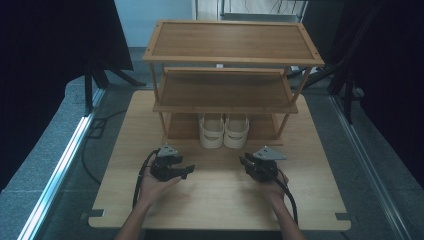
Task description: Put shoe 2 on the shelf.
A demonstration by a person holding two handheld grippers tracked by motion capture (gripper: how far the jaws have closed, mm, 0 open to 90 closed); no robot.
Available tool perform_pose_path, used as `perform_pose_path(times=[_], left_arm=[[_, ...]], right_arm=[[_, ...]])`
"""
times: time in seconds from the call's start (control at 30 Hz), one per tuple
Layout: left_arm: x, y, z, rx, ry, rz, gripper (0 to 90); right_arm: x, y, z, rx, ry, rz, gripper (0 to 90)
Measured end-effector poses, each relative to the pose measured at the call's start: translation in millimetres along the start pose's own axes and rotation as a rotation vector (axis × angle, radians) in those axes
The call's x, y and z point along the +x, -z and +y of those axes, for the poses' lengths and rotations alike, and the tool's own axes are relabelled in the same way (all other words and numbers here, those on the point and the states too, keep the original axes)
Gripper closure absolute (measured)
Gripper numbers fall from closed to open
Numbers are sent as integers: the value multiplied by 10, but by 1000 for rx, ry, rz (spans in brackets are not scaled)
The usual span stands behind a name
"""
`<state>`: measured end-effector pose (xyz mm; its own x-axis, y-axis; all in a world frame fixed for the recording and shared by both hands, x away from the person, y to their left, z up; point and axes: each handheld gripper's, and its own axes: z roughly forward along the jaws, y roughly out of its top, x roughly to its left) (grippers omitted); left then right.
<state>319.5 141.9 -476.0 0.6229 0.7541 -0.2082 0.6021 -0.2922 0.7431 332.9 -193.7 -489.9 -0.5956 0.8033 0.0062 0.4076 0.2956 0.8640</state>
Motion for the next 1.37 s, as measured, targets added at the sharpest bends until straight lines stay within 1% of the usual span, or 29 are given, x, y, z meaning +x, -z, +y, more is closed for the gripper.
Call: perform_pose_path(times=[0.17,0.23,0.3,0.4,0.6,0.7,0.8,0.87,0.93,1.03,1.23,1.37], left_arm=[[-4,51,-3,-13,1,2,369],[5,69,-6,-17,2,4,369],[15,75,-12,-16,3,7,369],[23,81,-17,-17,3,10,369],[38,98,-25,-19,-1,14,369],[48,92,-30,-15,-1,17,369],[55,80,-37,-11,-2,19,369],[58,76,-40,-9,-2,19,369],[63,74,-42,-6,-2,21,369],[66,78,-42,-7,0,23,369],[68,86,-40,-10,-1,22,369],[74,87,-36,-12,0,20,368]], right_arm=[[16,137,-10,-10,21,21,668],[6,208,-29,-16,25,32,653],[-19,289,-61,-16,34,30,637],[-93,411,-122,-20,29,32,612],[-291,644,-298,-18,-12,51,542],[-385,721,-404,-13,-25,32,515],[-519,761,-478,4,-63,13,491],[-578,765,-502,10,-90,8,486],[-606,763,-525,13,-95,2,482],[-613,759,-530,18,-95,1,474],[-583,743,-525,22,-83,1,464],[-602,742,-528,35,-85,-34,434]])
